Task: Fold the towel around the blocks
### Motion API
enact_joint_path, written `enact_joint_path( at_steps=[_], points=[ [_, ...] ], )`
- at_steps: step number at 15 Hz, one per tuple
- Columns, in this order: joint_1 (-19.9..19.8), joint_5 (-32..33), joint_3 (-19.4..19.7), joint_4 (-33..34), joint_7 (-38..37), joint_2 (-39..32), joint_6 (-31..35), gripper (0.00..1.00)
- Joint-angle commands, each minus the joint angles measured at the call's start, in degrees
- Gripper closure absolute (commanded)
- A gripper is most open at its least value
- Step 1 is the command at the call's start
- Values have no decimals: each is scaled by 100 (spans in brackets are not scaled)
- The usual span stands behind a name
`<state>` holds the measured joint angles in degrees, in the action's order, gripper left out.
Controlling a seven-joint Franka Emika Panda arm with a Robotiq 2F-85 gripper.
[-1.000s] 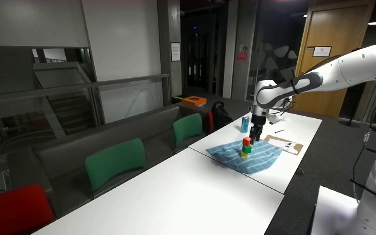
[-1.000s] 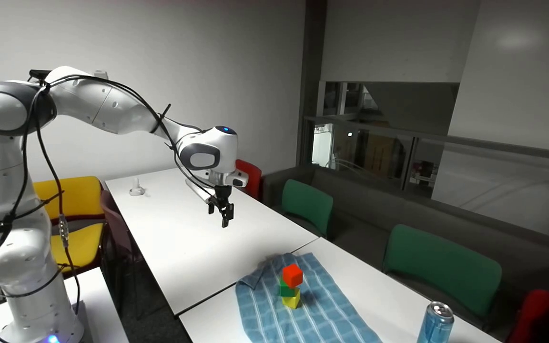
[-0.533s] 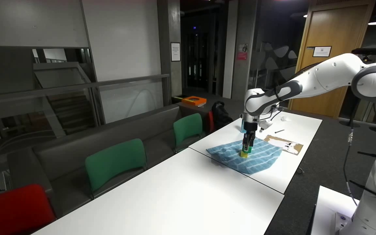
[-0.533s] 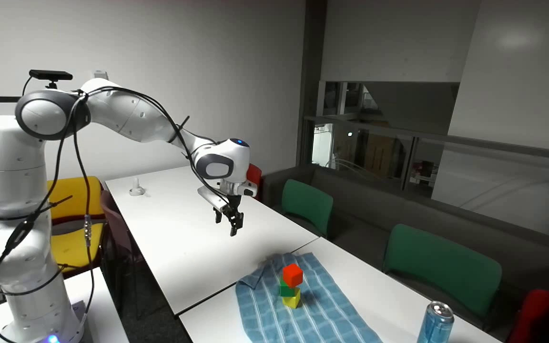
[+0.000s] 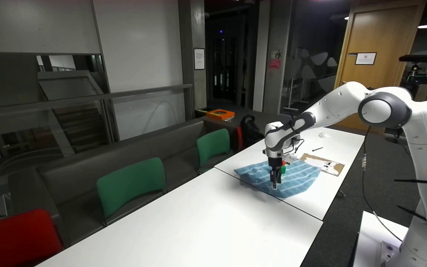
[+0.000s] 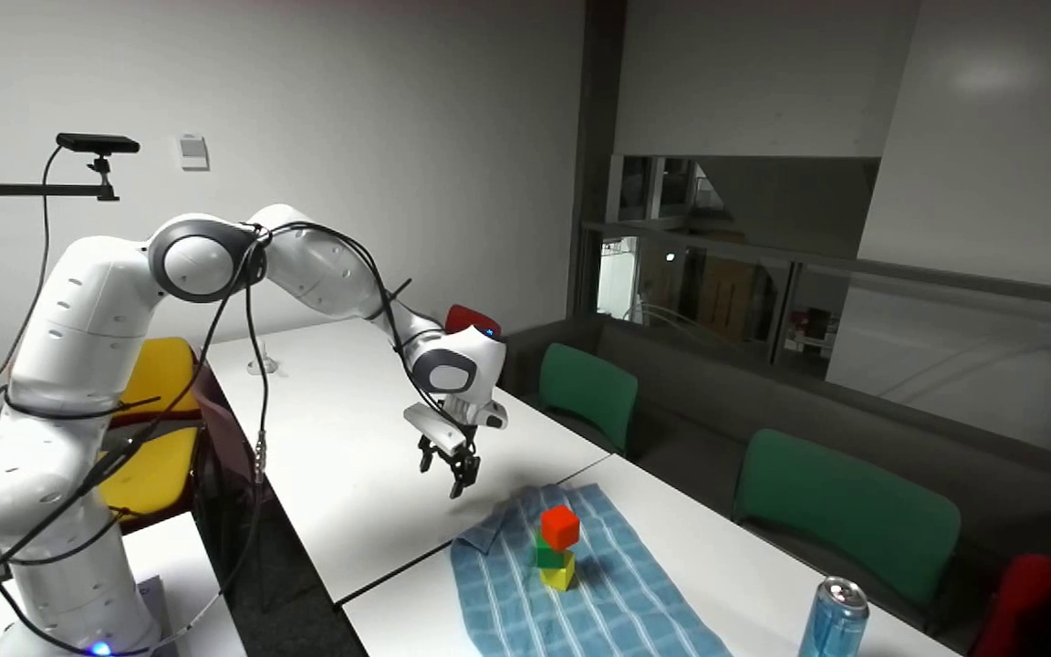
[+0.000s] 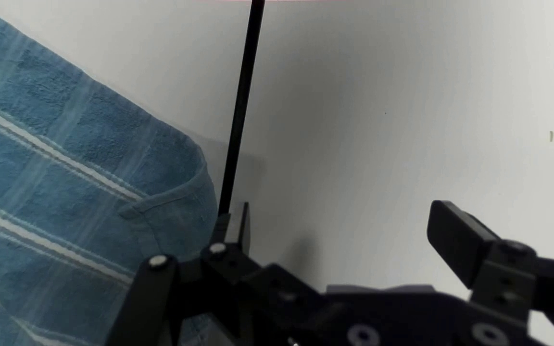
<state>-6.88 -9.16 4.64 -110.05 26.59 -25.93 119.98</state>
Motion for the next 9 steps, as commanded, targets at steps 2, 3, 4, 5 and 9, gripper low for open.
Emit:
enact_joint_path(
  at_steps=[2,3,4,5,9],
  points=[
    [-338,43,-210,278,63,-523,108,0],
    [-393,-37,-225,288,8,-574,110,0],
    [-456,-153,-238,280,-94,-605,103,0],
    [-495,-226,-248,255,-181,-628,116,0],
    [-580,-315,-248,228,-401,-700,125,0]
  ],
)
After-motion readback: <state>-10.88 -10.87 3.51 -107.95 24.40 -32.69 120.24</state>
